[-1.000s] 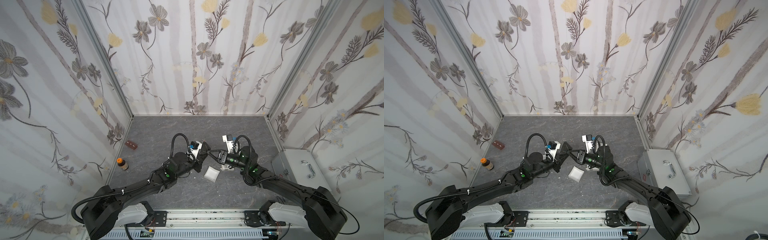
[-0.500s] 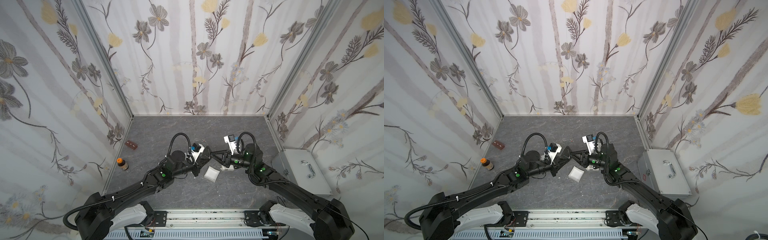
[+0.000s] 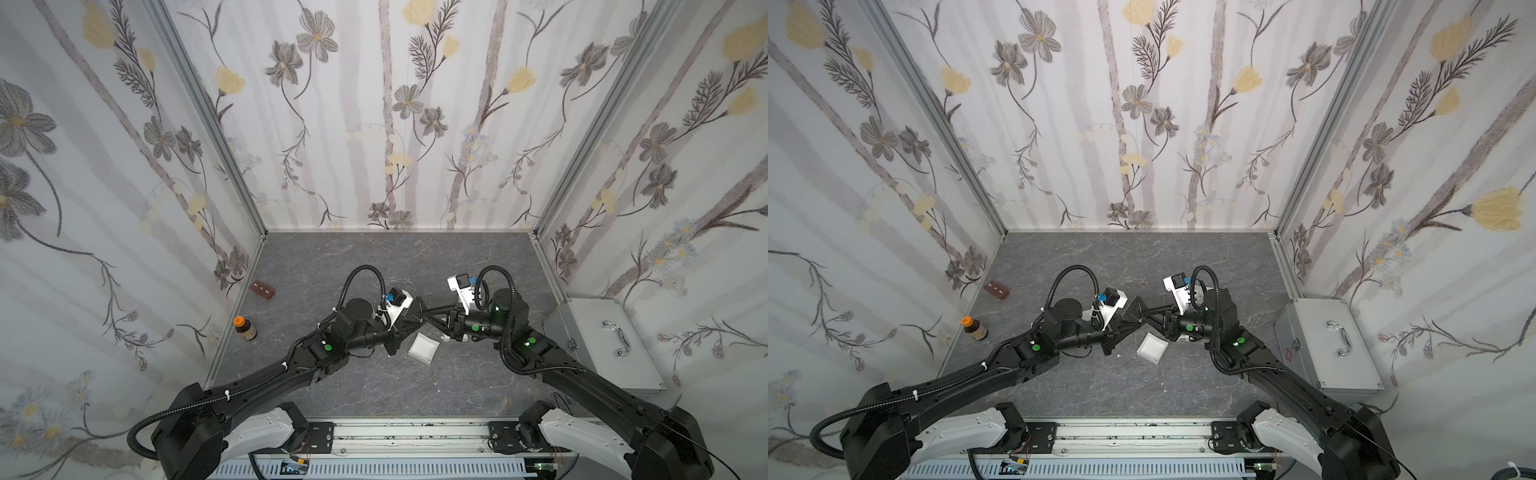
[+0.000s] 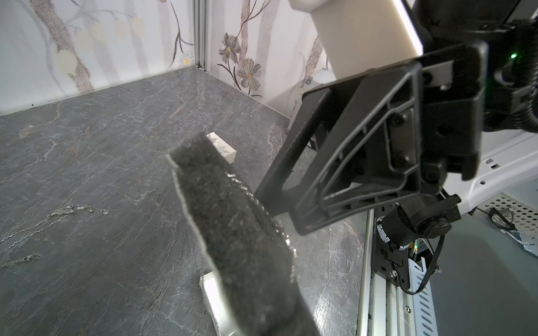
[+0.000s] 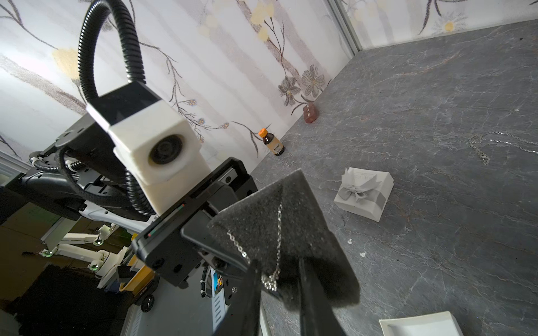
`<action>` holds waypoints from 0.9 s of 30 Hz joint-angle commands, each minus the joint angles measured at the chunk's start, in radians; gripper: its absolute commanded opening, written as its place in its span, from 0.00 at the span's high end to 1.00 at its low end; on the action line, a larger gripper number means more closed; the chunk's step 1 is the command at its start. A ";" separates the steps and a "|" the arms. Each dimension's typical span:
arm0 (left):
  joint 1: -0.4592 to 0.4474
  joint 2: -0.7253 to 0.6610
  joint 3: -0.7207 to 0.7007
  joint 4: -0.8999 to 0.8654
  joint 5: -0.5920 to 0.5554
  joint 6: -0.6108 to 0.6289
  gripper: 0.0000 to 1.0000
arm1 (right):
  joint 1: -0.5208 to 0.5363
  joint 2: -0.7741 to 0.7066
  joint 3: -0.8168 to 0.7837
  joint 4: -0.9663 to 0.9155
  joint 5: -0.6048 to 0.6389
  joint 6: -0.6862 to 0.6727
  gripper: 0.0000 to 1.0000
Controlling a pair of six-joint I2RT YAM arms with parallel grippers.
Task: Take the necklace out of the lift-off lid jewelry box
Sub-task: Pick up the necklace from the inner lining.
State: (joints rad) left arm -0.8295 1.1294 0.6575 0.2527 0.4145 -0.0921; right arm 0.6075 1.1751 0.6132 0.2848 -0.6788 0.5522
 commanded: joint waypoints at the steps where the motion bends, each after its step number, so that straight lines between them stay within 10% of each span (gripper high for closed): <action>1: 0.001 0.009 0.014 -0.019 -0.016 0.033 1.00 | 0.002 -0.005 0.009 -0.008 -0.007 -0.021 0.78; 27: 0.001 0.009 0.010 -0.045 -0.009 0.087 1.00 | 0.028 0.064 0.029 -0.013 0.013 -0.019 0.83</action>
State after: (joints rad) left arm -0.8295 1.1385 0.6617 0.2050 0.4107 -0.0246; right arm 0.6323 1.2297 0.6308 0.2440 -0.6708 0.5377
